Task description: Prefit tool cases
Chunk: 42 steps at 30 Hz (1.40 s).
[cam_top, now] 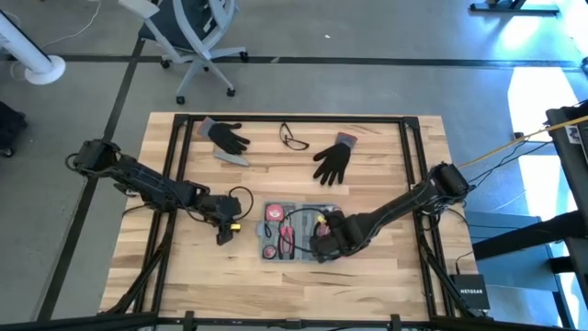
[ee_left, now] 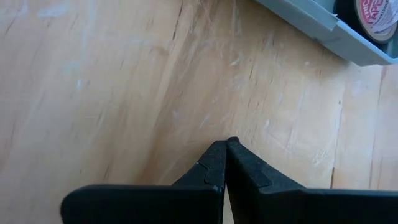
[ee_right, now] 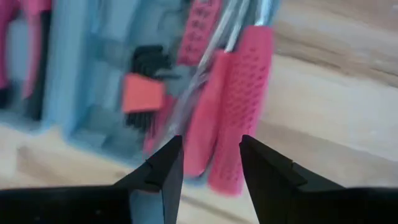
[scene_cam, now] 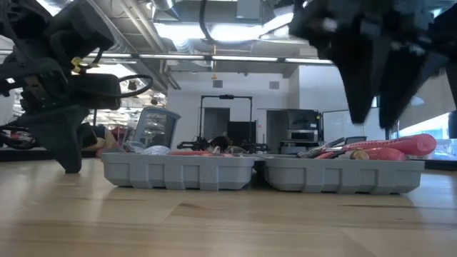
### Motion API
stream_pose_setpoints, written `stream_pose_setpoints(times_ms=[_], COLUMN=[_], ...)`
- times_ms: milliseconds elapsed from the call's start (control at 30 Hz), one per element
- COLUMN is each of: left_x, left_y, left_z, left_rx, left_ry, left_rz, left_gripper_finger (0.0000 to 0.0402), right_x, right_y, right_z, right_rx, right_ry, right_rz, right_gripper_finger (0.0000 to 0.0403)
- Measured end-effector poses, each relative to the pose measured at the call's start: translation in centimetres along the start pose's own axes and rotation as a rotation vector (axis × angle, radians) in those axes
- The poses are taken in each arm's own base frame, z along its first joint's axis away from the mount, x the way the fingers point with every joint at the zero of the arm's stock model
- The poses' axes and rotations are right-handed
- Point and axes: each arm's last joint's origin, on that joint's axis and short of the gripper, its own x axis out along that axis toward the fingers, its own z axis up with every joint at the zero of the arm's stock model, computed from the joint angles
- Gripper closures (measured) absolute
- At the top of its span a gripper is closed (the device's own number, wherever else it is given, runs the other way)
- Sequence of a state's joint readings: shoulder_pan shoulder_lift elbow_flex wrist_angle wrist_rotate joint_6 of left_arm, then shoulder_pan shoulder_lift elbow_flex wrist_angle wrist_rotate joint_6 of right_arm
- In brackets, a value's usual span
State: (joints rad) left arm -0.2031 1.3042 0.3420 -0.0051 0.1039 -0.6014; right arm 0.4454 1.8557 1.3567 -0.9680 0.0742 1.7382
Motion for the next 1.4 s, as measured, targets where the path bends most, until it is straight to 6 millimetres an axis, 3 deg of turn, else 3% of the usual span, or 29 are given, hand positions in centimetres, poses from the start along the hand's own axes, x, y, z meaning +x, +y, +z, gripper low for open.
stream_pose_setpoints(times_ms=[367, 633, 933, 1200, 1300, 1400], left_x=[0.0, 0.0, -0.1, -0.1, -0.1, -0.2], left_y=[0.2, 0.2, 0.1, 0.3, 0.5, 0.7], left_z=[0.2, 0.2, 0.1, 0.2, 0.3, 0.4], left_rx=[-0.046, -0.086, -0.094, -0.103, -0.096, -0.082], left_ry=[0.004, 0.005, 0.034, 0.036, 0.034, 0.033], left_rz=[-0.013, -0.017, -0.044, -0.042, -0.042, -0.042], left_gripper_finger=[0.0401, 0.0401, 0.0401, 0.0401, 0.0401, 0.0401], right_x=[1.6, 2.2, 4.9, 3.6, 2.6, 2.3], right_y=[-1.2, -0.9, -1.3, -1.0, -1.3, -1.5], right_z=[0.1, 0.2, 0.1, 0.3, 0.4, 0.4], right_rx=[-0.021, -0.047, 0.067, 0.011, -0.007, -0.014], right_ry=[-0.009, -0.054, -0.070, -0.110, -0.097, -0.092], right_rz=[-0.050, -0.028, 0.077, 0.102, 0.103, 0.093], right_gripper_finger=[0.0253, 0.0253, 0.0256, 0.0324, 0.0324, 0.0286])
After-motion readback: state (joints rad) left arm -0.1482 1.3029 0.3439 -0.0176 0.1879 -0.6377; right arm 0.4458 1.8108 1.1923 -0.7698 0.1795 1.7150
